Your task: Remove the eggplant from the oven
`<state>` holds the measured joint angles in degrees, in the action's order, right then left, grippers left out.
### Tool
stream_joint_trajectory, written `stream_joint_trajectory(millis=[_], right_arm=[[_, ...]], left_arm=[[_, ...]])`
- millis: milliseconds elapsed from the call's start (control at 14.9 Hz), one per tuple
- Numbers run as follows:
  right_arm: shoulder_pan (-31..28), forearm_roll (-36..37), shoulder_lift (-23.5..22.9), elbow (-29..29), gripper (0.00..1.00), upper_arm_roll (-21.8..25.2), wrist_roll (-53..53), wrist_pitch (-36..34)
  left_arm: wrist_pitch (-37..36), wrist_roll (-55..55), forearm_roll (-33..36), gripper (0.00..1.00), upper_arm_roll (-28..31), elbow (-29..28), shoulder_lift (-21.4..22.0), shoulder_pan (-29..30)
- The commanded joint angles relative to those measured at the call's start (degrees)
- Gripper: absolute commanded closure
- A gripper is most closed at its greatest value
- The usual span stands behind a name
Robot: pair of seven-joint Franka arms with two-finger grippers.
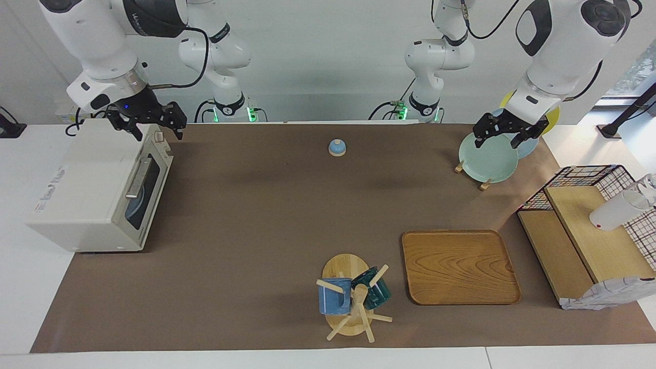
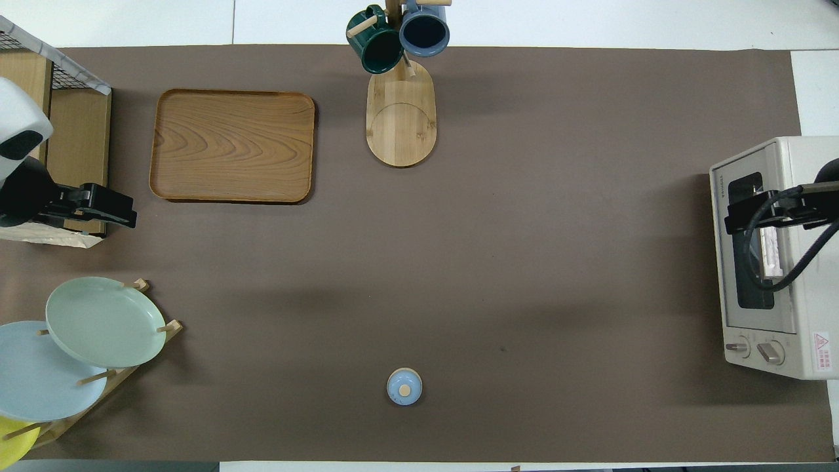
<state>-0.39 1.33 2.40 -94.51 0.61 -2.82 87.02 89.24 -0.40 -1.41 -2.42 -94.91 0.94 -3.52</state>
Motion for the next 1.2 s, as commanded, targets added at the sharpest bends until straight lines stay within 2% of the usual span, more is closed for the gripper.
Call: stream_joint_trajectory(millis=[0,469,535,602,669,736,937,1138], right_arm=[[-0.05,-0.89,0.76,-0.77,0.0,0.27,0.8,1.05],[-0.22,-1.24,1.03,-1.65,0.0,0.27,-1.65,3.07],[-0.13,-1.24,1.03,-2.17,0.29,0.35,-2.79,3.77],[-0.05,-1.24,1.38,-3.39,0.65,0.36,-2.71,4.82],[-0.13,-1.15,2.25,-4.88,0.94,0.36,-3.06,5.18],[-0.31,-1.07,2.78,-6.38,1.0,0.44,-4.11,6.31],[-3.91,-0.46,5.24,-14.72,1.0,0.53,-8.69,15.35],[-5.83,5.77,2.63,-16.76,1.0,0.62,-4.59,19.67]], left_arm=[[-0.55,-0.48,0.18,0.0,-0.48,-0.28,0.64,0.62],[-0.55,-0.48,0.18,0.0,-0.48,-0.28,0.64,0.62],[-0.55,-0.48,0.18,0.0,-0.48,-0.28,0.64,0.62],[-0.55,-0.48,0.18,0.0,-0.48,-0.28,0.64,0.62],[-0.55,-0.48,0.18,0.0,-0.48,-0.28,0.64,0.62],[-0.55,-0.48,0.18,0.0,-0.48,-0.28,0.64,0.62],[-0.55,-0.48,0.18,0.0,-0.48,-0.28,0.64,0.62],[-0.55,-0.48,0.18,0.0,-0.48,-0.28,0.64,0.62]])
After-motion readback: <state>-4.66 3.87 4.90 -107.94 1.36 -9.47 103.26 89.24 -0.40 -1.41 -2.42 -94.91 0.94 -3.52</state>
